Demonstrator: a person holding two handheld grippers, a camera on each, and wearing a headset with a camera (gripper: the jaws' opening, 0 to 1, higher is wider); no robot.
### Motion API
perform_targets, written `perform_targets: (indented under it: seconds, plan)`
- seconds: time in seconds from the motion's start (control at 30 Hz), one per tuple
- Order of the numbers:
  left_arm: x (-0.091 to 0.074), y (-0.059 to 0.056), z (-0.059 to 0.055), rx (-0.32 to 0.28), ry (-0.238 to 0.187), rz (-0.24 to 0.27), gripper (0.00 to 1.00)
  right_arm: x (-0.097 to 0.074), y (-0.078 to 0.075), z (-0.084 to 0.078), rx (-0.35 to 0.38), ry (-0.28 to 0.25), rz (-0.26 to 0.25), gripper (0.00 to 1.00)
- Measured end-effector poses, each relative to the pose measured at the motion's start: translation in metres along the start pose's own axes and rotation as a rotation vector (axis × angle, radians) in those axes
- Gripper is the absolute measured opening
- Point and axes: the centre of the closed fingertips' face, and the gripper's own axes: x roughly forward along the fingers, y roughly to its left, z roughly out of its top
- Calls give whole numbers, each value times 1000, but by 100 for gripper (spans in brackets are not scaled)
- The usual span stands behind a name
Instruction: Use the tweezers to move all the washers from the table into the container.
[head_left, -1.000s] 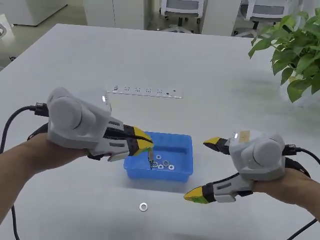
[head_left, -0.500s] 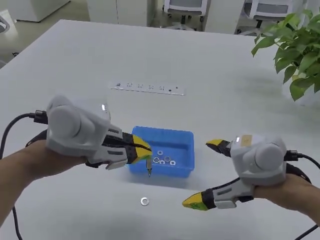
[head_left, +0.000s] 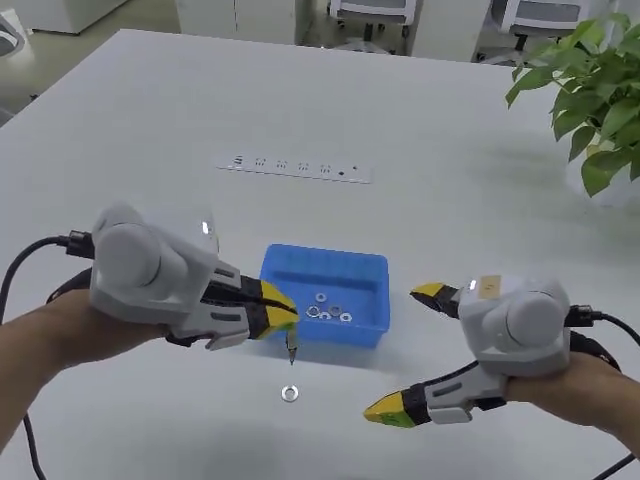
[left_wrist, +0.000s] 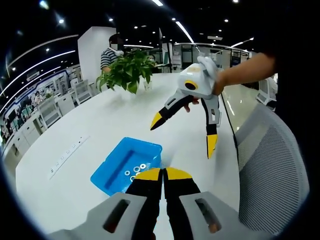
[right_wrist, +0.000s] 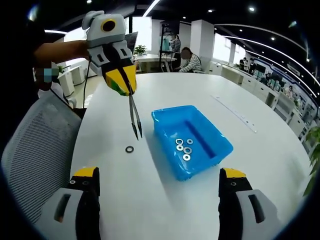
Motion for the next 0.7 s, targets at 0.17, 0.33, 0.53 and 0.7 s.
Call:
perform_targets:
  seconds: [0.17, 0.33, 0.53, 0.7]
  plan:
    - [2, -3, -5, -3, 9, -8, 5, 2, 2, 1, -1, -1, 6, 100]
    - [5, -7, -11, -4, 20, -16, 5, 2, 5, -1, -3, 7, 12, 100]
    - [10, -14, -19, -4, 39, -34, 5, 4, 7, -4, 1, 13, 17, 100]
    - [11, -15, -23, 9, 39, -34, 5, 4, 9, -4, 0, 14, 19, 100]
